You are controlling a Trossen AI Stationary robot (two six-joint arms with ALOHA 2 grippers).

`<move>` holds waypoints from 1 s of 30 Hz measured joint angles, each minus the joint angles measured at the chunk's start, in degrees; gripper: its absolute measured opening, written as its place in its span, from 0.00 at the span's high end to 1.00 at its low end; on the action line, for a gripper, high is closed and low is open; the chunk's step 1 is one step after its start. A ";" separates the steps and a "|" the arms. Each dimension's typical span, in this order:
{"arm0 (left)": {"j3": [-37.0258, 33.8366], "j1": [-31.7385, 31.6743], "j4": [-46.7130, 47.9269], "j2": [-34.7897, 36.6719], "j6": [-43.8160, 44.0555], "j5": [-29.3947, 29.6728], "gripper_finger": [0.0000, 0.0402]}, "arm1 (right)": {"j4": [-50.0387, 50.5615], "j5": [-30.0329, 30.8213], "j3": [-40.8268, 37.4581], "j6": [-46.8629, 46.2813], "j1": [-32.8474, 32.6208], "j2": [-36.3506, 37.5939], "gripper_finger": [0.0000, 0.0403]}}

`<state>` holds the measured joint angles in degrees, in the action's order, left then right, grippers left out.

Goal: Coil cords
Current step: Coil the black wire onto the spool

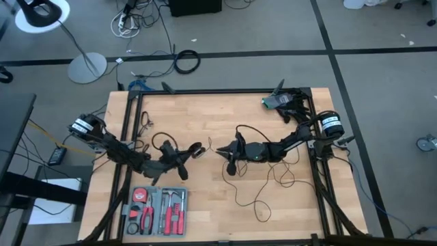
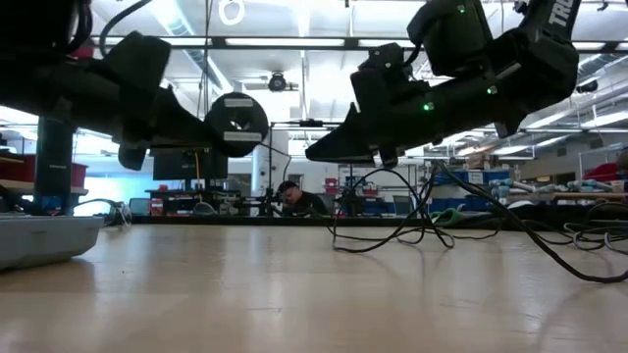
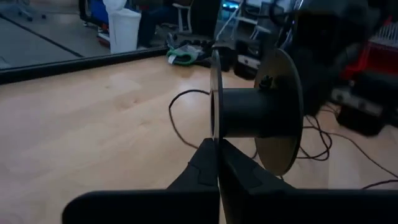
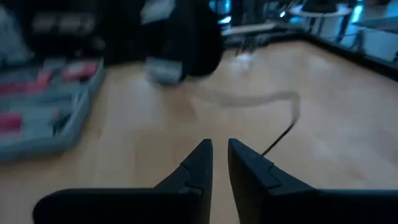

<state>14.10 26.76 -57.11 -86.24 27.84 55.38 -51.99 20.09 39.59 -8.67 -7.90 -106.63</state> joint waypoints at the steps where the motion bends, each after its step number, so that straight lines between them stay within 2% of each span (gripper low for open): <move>1: -0.54 0.00 -0.80 0.00 -0.40 -0.01 1.00 | 1.42 -0.26 -0.02 1.13 0.00 -0.04 0.88; 20: 0.34 -0.09 1.84 -0.02 -0.63 -0.19 1.00 | 5.85 0.26 2.78 5.77 2.14 -0.15 0.88; 30: 0.36 -0.19 7.24 -0.02 0.73 -0.19 1.00 | 7.55 0.83 2.78 0.11 2.32 -0.13 0.88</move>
<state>14.46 26.58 -49.87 -86.26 28.57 55.19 -44.43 20.92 42.37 -8.56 -5.57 -106.76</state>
